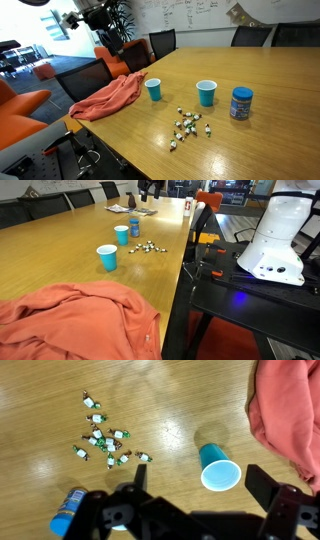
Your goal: Move the blue cup on the left to the right
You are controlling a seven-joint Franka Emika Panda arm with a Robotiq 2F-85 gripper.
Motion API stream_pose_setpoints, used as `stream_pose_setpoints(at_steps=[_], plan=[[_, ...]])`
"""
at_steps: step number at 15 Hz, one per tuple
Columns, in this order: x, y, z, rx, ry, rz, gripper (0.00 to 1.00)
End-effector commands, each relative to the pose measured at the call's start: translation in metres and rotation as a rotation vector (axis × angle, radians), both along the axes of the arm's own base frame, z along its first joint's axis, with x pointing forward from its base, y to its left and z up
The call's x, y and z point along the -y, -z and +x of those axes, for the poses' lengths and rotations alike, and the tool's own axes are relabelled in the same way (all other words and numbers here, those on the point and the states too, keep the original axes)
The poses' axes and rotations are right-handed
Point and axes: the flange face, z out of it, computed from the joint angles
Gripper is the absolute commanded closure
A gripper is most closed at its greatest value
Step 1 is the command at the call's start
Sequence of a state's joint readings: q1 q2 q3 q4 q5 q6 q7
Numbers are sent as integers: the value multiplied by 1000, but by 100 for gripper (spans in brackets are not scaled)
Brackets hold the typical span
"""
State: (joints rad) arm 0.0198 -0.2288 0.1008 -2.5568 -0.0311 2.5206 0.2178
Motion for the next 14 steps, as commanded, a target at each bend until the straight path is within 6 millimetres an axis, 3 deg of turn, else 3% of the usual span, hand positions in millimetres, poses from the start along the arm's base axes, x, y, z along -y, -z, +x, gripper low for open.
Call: stream_pose_setpoints(at_steps=[1,4,8,14], plan=[[-2,21,32,-20,119,-2,0],[-12,47,71,-53,242,-4,0],[-41,89,120,-75,321,-8,0],[-73,152,163,-79,325,6,0]])
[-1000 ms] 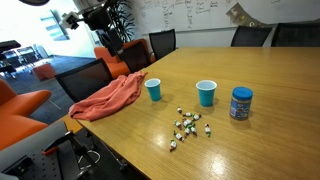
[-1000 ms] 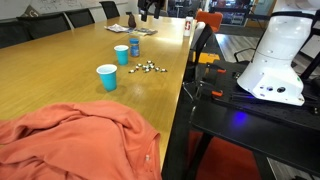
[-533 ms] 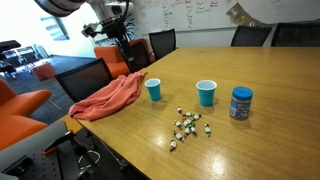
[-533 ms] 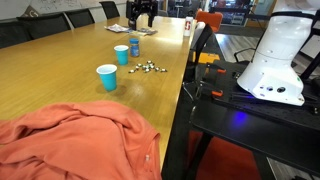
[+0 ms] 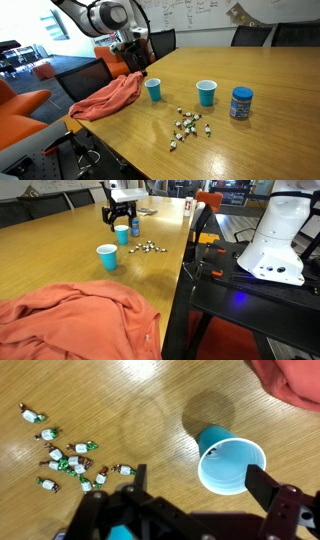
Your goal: Move the blue cup on the left to the right
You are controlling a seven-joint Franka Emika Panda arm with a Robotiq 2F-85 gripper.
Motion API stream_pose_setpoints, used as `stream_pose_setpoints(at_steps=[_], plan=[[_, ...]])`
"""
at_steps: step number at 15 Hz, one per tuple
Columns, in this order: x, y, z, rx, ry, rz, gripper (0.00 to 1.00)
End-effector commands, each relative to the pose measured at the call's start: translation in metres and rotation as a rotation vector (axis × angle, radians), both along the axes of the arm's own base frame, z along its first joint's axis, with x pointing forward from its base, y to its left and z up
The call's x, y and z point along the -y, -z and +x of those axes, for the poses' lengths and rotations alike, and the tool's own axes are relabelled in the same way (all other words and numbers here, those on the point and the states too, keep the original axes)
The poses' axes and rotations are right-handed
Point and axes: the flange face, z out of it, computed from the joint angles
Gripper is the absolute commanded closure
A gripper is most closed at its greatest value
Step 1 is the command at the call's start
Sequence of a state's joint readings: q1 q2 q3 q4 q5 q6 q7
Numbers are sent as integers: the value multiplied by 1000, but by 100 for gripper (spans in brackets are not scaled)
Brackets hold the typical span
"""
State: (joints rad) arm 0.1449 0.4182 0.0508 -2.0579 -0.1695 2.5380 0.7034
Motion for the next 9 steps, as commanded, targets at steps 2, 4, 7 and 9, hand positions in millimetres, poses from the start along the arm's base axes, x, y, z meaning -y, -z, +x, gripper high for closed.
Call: stream_pose_setpoints(at_steps=[2,4,7,9], plan=[[-13,39,32,31,30,5,0],[-15,54,39,43,39,18,0],[-17,73,47,64,58,38,0],[-17,83,50,75,73,42,0]])
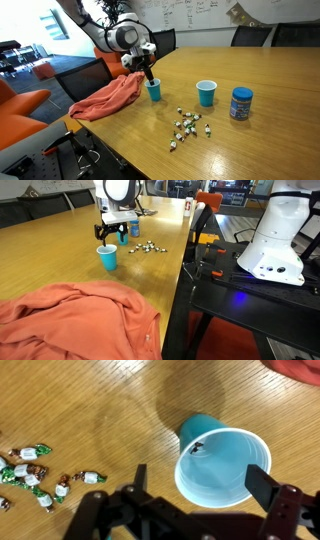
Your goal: Move the blue cup on the left to the right
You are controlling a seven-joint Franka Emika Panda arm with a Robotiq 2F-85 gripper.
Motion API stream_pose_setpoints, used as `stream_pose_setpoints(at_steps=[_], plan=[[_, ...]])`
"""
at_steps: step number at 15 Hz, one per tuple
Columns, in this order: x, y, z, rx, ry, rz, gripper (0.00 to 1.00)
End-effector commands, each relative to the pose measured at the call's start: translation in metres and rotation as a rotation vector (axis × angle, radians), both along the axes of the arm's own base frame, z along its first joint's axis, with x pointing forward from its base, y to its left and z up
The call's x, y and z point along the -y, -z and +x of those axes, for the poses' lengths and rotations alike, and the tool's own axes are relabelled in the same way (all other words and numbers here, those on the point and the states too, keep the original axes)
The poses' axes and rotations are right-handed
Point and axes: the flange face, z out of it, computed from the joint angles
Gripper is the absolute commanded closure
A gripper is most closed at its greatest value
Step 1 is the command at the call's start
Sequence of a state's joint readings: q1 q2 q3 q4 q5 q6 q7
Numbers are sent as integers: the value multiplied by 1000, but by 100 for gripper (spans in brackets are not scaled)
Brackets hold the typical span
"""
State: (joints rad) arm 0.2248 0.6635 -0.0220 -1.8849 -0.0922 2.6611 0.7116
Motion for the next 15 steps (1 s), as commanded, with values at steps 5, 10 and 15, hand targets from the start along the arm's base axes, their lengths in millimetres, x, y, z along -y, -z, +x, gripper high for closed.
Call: stream_pose_setpoints(at_steps=[5,10,15], plan=[[3,26,14,27,57,9,0],[5,34,14,22,74,16,51],[5,35,13,20,83,21,88]])
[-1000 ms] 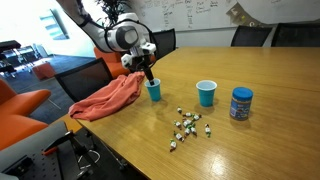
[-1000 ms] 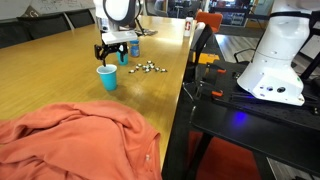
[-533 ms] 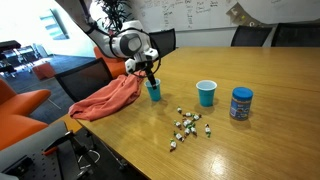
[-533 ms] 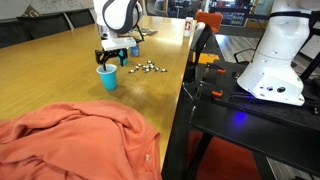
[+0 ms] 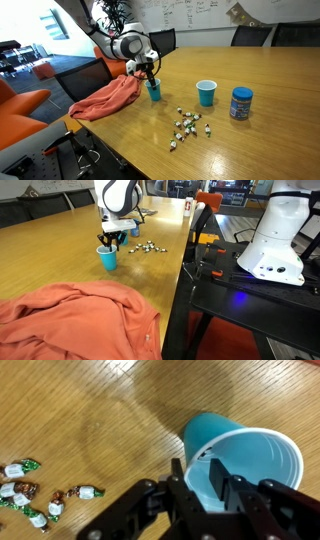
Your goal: Move the blue cup on the left to the right
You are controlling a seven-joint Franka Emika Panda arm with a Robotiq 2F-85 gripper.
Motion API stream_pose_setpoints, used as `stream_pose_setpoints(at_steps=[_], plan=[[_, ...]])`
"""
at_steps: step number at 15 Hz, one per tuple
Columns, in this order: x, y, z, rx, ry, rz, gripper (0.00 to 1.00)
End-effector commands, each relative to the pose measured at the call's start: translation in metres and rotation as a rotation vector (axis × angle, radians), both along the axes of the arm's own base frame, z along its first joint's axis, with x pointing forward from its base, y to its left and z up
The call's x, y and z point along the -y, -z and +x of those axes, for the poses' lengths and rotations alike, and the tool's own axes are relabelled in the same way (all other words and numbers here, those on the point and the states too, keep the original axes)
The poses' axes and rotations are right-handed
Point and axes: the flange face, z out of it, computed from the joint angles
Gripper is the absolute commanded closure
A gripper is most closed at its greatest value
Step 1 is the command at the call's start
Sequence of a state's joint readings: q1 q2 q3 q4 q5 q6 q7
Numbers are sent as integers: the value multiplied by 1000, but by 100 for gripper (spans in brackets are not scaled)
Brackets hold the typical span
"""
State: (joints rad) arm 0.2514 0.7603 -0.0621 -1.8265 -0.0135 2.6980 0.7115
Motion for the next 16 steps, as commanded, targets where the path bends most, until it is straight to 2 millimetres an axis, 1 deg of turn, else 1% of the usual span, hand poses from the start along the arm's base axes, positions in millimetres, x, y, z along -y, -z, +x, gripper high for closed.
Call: stream_pose_setpoints(at_steps=[1,2,4,5,6,8,9,10,12,14,16], plan=[[-4,-2,3,23,19,5,96],[-4,-5,2,26,21,7,100],[-4,-20,-1,38,48,23,100],[-4,-30,-2,53,58,43,100],[-1,-45,-5,71,76,60,99],[13,-74,-12,113,126,87,99],[25,-87,-16,134,159,98,99],[37,-100,-21,152,195,106,99],[77,-121,-34,188,293,102,99],[127,-133,-47,211,400,85,99],[183,-139,-63,236,509,62,99]])
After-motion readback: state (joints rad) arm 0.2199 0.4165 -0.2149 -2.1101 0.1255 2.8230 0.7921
